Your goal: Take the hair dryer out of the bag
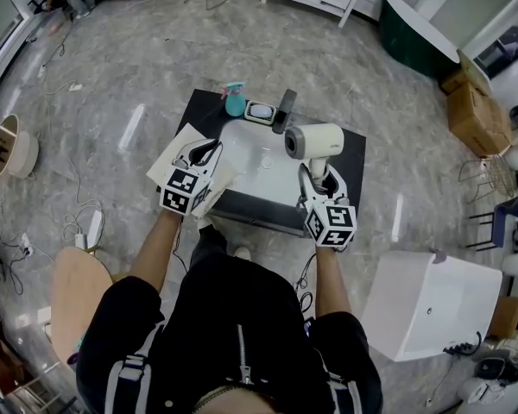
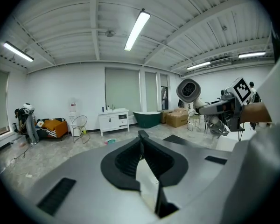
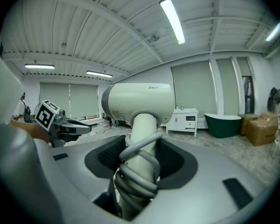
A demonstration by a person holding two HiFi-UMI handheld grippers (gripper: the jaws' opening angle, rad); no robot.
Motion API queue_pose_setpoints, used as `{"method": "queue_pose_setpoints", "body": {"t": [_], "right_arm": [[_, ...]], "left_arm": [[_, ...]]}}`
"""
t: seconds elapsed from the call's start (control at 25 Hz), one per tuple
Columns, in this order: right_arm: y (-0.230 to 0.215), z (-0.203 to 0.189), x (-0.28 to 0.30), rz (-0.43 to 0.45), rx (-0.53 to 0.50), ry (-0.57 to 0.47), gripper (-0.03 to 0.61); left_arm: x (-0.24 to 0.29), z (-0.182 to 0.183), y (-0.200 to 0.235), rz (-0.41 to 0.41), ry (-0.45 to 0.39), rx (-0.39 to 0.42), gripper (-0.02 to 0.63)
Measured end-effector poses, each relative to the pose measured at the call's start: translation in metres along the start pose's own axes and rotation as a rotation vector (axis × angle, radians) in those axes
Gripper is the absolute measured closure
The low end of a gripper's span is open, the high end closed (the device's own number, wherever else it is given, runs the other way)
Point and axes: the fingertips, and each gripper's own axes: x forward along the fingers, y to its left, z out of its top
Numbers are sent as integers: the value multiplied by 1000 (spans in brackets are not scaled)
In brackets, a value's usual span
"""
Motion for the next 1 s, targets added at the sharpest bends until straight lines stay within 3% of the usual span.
{"method": "queue_pose_setpoints", "body": {"t": [1.0], "right_arm": [[-3, -3, -4, -5, 5, -4, 362]], "left_arm": [[1, -6, -7, -7, 6, -6, 574]]}}
